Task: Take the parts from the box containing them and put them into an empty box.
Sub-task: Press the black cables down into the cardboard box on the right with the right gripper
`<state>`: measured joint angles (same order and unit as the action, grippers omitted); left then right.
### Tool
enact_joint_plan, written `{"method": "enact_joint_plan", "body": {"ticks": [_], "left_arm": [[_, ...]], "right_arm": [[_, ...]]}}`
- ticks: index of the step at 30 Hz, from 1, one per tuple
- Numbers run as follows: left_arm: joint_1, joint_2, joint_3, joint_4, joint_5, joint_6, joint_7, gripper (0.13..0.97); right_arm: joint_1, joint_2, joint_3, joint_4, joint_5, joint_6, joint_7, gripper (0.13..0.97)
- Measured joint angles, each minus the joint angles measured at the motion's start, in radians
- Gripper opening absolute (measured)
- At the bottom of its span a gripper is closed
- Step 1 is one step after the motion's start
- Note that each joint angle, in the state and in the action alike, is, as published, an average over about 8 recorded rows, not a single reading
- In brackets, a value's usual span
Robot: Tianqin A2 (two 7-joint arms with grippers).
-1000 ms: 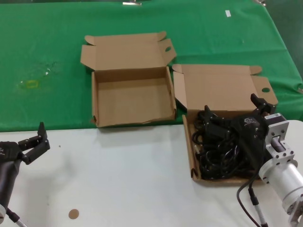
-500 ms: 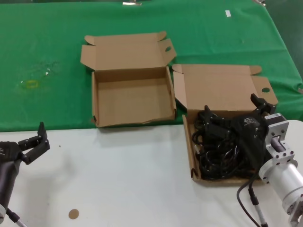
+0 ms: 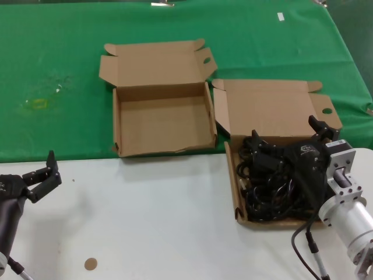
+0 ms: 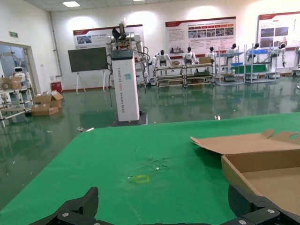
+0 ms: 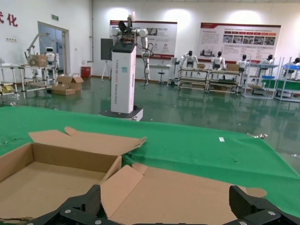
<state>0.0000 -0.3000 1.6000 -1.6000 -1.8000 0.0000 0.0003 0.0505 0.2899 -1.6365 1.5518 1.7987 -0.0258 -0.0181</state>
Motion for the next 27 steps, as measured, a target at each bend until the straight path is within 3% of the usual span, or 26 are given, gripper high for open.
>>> {"method": "enact_joint_plan", "body": {"ticks": [27], "left_arm": [[0.0, 0.0, 0.0, 0.0, 0.0, 0.0, 0.0, 0.966]], "right_arm": [[0.0, 0.0, 0.0, 0.0, 0.0, 0.0, 0.0, 0.966]]}}
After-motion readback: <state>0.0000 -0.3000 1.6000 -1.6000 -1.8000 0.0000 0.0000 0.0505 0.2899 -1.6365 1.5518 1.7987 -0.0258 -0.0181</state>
